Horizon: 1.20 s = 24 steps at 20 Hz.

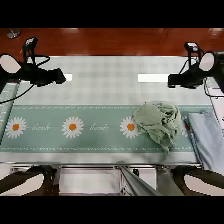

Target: Fold the shirts.

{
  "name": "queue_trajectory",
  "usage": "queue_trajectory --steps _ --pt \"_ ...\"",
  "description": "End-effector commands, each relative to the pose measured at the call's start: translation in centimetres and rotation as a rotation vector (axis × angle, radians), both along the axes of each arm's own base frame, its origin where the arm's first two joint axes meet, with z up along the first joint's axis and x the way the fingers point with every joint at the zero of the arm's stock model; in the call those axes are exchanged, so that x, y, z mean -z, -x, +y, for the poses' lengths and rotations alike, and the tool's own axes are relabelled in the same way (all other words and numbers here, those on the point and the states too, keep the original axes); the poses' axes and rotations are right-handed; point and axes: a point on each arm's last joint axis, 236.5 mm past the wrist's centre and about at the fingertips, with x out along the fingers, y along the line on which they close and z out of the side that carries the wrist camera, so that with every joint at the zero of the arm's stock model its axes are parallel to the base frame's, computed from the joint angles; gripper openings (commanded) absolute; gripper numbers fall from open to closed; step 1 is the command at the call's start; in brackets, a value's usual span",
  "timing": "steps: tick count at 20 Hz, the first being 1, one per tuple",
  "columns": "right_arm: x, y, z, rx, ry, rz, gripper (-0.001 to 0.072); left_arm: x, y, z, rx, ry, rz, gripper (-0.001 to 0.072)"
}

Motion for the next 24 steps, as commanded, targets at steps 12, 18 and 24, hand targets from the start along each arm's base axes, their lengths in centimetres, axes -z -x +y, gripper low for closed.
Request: queue_trajectory --steps 12,18,24 --pt "7.9 11.3 -2.5 0.224 -0.224 -0.012 0.0625 4.6 15.9 -2.3 0.021 0.047 -0.059 0.0702" --pt "13.5 12.9 5.1 0.07 -0.317 0.222 0.0624 7.4 13.3 -3.3 -0.041 0.109 -0.024 0.0701" --pt "6.8 8.9 7.2 -0.117 -0.306 0.134 0.0024 5.2 11.9 -3.8 0.037 0.102 -0.024 0.0701"
